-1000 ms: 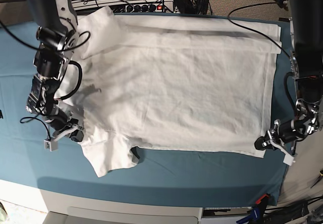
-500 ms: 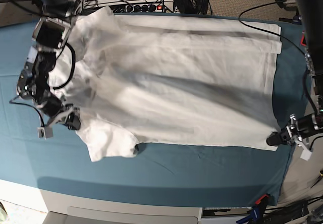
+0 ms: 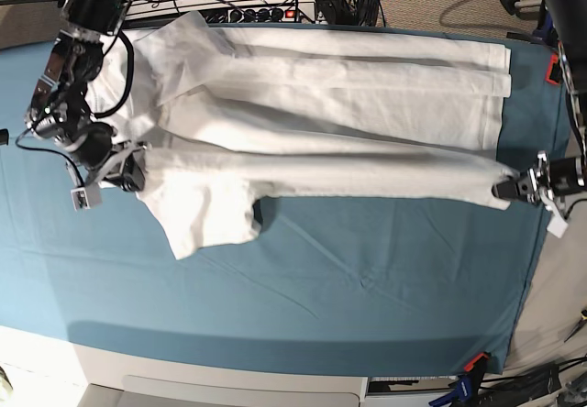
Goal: Fold the T-shirt properly
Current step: 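Lift the hem with both grippers and fold it over toward the collar, then release the hem and move the right gripper onto the sleeve end, then grasp the folded strip's end with the left gripper and lift it, then fold the strip end with the left gripper toward the right gripper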
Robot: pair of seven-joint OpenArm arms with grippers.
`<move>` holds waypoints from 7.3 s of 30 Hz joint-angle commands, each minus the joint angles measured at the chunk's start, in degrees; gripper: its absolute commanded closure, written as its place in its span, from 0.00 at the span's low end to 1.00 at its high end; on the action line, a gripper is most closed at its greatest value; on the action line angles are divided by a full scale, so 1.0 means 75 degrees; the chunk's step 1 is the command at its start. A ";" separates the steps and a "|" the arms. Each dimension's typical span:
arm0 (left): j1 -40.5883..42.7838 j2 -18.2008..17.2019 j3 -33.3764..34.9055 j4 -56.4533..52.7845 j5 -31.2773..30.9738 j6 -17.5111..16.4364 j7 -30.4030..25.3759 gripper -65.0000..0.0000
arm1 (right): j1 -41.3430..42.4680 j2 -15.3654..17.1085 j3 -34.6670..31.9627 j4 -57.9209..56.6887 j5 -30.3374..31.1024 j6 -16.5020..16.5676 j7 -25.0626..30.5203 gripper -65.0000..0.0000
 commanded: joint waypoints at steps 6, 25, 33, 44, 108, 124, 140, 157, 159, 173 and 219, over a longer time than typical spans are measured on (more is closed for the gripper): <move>0.0793 -0.0542 -0.0023 0.1836 -0.0217 -0.0040 0.0076 1.00 | -0.0507 0.0154 0.0880 0.0679 0.0131 0.0008 0.0140 1.00; 0.1880 -0.0804 -0.0023 0.2518 -0.0217 -0.0040 -0.0286 0.62 | -0.1306 0.0149 0.1376 0.0979 0.0350 0.0008 0.0207 0.66; 0.1547 -0.1037 -0.0659 0.2535 -0.0217 -0.0040 -0.0391 0.60 | -0.0769 0.0117 0.1784 0.1032 0.0522 0.0008 0.1329 0.64; 0.1052 -0.1239 -0.1416 0.2562 -0.0217 -0.0040 -0.0391 0.60 | 0.1824 -0.0414 0.1139 -0.1352 -0.0216 -0.0868 0.0603 0.55; 0.1244 -0.1282 -0.1419 0.2562 -0.0217 -0.0040 -0.0393 0.60 | -0.3005 -0.2136 -0.3981 0.4945 -0.1953 -0.1046 -0.1856 0.60; 0.3092 -0.2043 -0.1422 0.2632 -0.0217 0.0519 0.0015 0.59 | -0.3048 -0.2136 0.0242 0.6129 -0.0516 -0.1128 -0.1533 0.60; 0.4316 -0.1040 -0.1416 0.4281 -0.0217 0.0484 0.0012 0.59 | -0.3048 -0.2136 0.0446 0.6129 -0.0475 -0.1128 -0.1411 0.60; 0.4310 -0.0242 -0.0868 0.4284 -0.0217 0.0291 -0.0012 0.68 | -0.3045 -0.2136 0.0446 0.6129 -0.0539 -0.1125 -0.1355 0.60; 0.4307 -0.0230 -0.0871 0.4296 -0.0217 0.0286 -0.0055 0.92 | -0.3045 -0.2136 0.0449 0.6129 -0.0883 -0.1131 -0.1291 0.60; 0.5047 0.0309 -0.0863 0.9331 0.0425 0.0023 -0.0664 1.00 | -0.2853 -0.1950 0.0705 0.4975 -0.3465 -0.2334 -0.0300 0.60; 0.4526 0.3818 0.2235 1.0395 0.4887 0.0924 -0.2734 1.00 | -0.2495 -0.0883 0.2838 0.3456 -0.1877 -0.2241 -0.0335 0.60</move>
